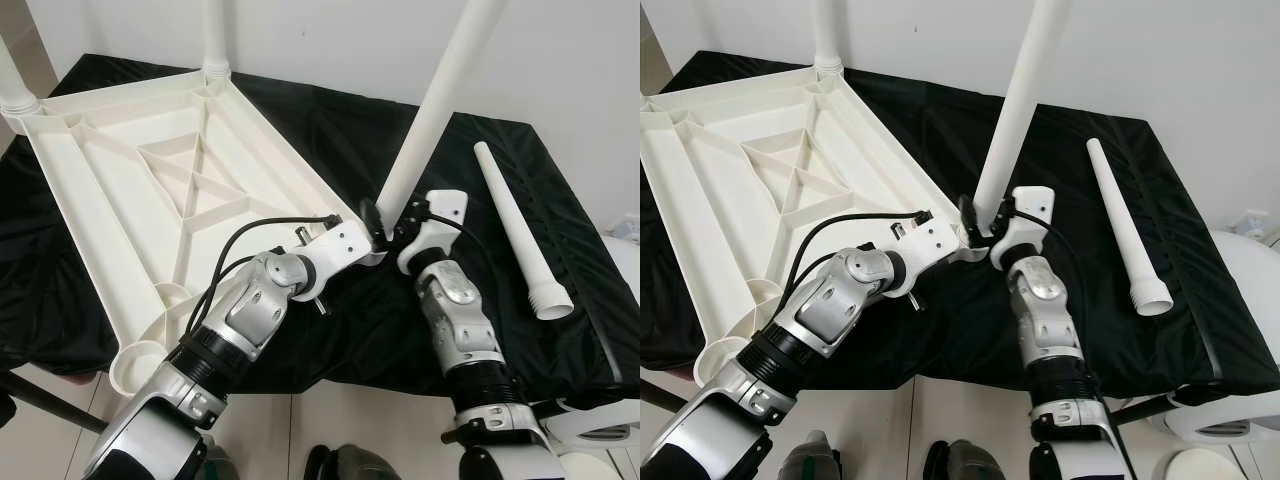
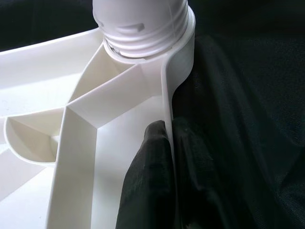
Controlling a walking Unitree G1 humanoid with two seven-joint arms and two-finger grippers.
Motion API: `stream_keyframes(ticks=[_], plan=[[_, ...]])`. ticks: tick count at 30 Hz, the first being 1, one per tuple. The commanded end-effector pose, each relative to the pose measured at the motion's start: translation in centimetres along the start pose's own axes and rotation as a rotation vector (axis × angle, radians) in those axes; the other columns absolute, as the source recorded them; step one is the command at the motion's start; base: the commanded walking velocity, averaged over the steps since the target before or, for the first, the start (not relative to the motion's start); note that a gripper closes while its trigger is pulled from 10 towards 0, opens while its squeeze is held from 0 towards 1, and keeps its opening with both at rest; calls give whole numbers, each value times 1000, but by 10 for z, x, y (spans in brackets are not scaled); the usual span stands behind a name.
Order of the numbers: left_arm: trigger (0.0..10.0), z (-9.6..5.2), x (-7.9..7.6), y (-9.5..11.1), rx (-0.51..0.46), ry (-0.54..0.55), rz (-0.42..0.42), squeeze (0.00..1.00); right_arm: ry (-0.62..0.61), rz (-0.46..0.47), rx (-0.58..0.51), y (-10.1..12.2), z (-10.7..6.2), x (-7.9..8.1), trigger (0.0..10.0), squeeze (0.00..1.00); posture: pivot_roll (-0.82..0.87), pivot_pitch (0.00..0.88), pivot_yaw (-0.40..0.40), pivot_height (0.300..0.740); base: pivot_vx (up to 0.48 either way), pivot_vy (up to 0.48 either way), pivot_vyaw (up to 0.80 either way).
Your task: Building children table
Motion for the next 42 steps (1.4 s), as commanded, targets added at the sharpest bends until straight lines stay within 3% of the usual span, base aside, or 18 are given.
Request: stream_keyframes(ticks=[1, 4, 8, 11, 24, 25, 29, 30, 38, 39, 42], plan=[[10000, 2, -9, 12, -30, -31, 28, 0, 39, 11, 11, -6, -3, -2, 10000, 0, 82, 25, -131, 740, 0, 0, 0], [10000, 2, -7, 13, -31, -27, 27, 0, 167, -15, 18, -8, -7, -8, 10000, 0, 81, 27, -125, 740, 0, 0, 0], [10000, 2, -5, 12, -31, -24, 28, 0, 231, -3, 24, -8, -7, -10, 10000, 0, 81, 27, -122, 740, 0, 0, 0], [10000, 1, -3, 13, -31, -22, 31, 0, 303, -51, 25, -4, 0, -16, 10000, 0, 82, 26, -113, 740, 0, 0, 0], [10000, 1, -1, 15, -34, -19, 37, 0, 401, -113, 51, 2, 16, -13, 10000, 0, 91, 23, -110, 740, 0, 0, 0], [10000, 1, 0, 15, -35, -17, 38, 0, 414, -117, 64, -1, 16, -12, 4196, 0, 93, 22, -112, 740, 0, 0, 0], [10000, 1, 0, 16, -35, -15, 38, 0, 428, -121, 74, -3, 16, -11, 3765, 0, 93, 22, -112, 740, 0, 0, 0], [10000, 0, 0, 16, -35, -15, 39, 0, 443, -119, 85, -5, 15, -10, 0, 0, 93, 23, -112, 740, 0, 0, 0], [10000, 0, 0, 16, -37, -16, 37, 0, 473, -131, 114, -13, 9, -11, 0, 0, 90, 26, -112, 740, 0, 0, 0], [10000, 0, -1, 16, -38, -17, 37, 0, 453, -123, 108, -13, 9, -15, 10000, 0, 90, 27, -113, 740, 0, 0, 0], [10000, 0, -1, 16, -39, -18, 36, 0, 443, -113, 99, -12, 9, -16, 10000, 0, 90, 27, -113, 740, 0, 0, 0]])
Point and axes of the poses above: a point about 5 cm out from each wrist's last joint towards the gripper, its own z axis pointing out of the wrist towards the gripper, its own y axis along the axis of the wrist's last joint, x = y × z, the point moved 6 cm from there along z, pointing out of the wrist towards the gripper, and after that the axes turned 7 degrees about -z, right-handed, at the moved point
